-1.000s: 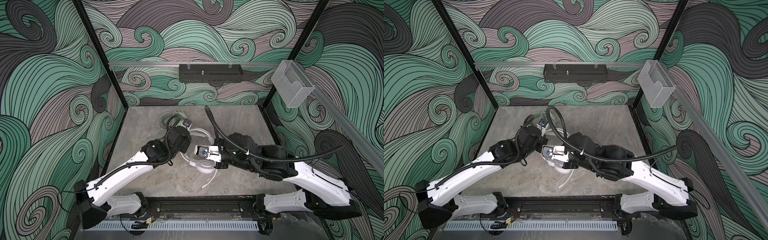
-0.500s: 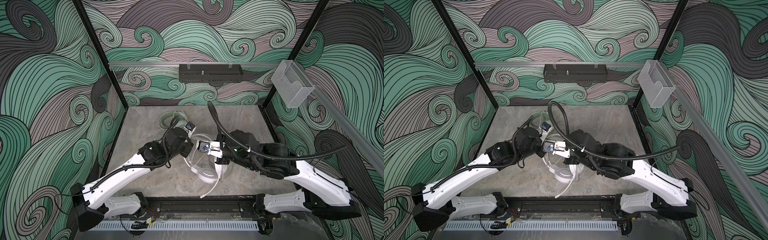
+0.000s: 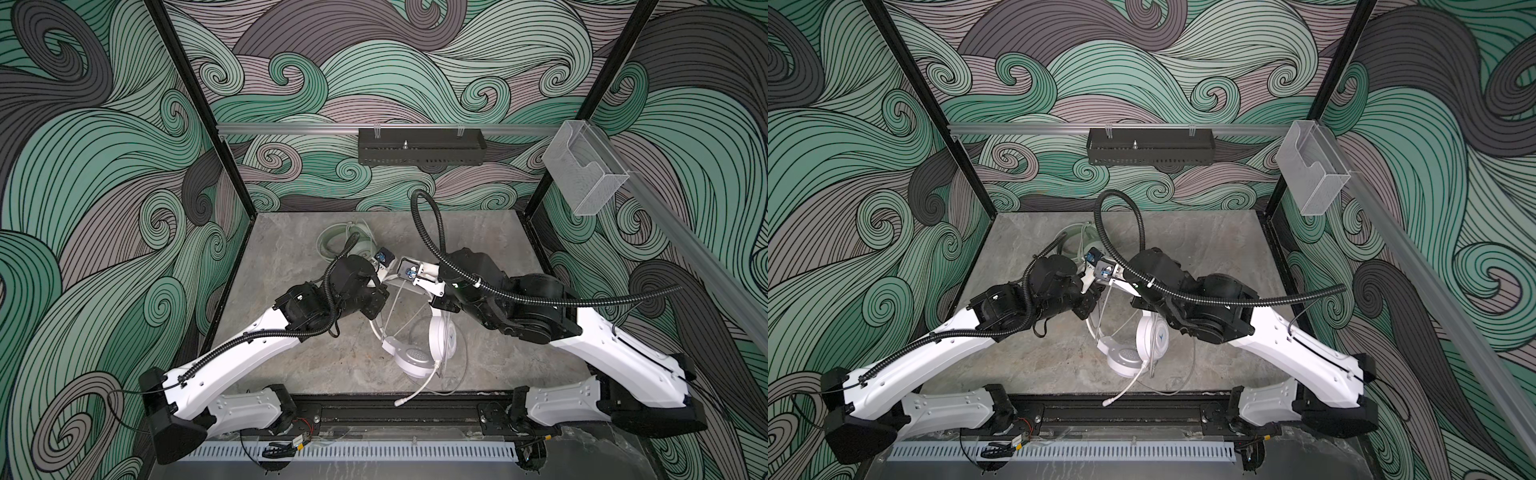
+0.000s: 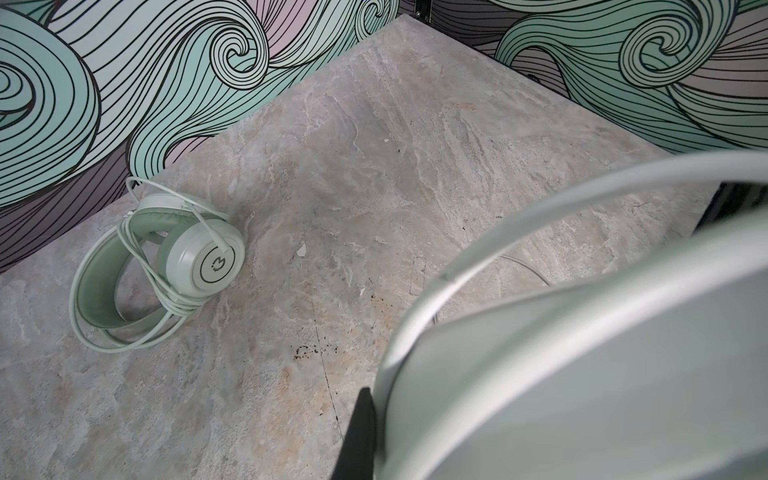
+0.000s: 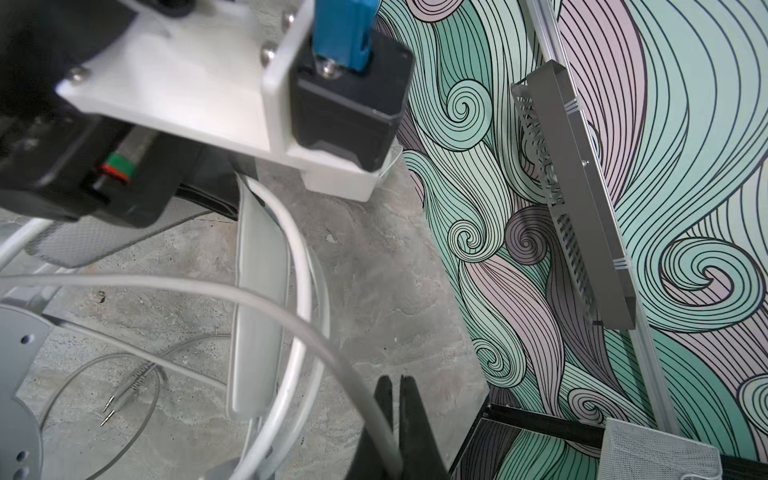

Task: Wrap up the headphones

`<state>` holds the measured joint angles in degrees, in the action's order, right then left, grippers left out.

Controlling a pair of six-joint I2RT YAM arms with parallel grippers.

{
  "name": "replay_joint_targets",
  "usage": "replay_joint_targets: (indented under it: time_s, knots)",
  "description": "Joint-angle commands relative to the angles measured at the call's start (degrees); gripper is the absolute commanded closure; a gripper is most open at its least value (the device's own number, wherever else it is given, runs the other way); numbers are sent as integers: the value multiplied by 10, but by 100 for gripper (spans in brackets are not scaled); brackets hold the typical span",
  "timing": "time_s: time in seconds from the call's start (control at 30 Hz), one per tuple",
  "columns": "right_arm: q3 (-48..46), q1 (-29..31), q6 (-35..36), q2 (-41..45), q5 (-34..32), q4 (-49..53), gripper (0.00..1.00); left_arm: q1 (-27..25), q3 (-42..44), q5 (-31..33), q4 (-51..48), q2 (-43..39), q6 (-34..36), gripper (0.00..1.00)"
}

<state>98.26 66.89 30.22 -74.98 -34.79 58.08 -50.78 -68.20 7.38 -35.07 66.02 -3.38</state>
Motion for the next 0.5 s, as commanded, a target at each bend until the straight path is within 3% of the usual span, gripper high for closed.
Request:
replay_joint_targets:
  time_s: [0.0,0.47]
  knots:
    - [19,1,-1,-3,-27,8,100,-3,-6,-29,28,-19,-6,100]
    - [-24,-66,-17,52,-5,-11,100,-3,-12,37,13,-40,16,100]
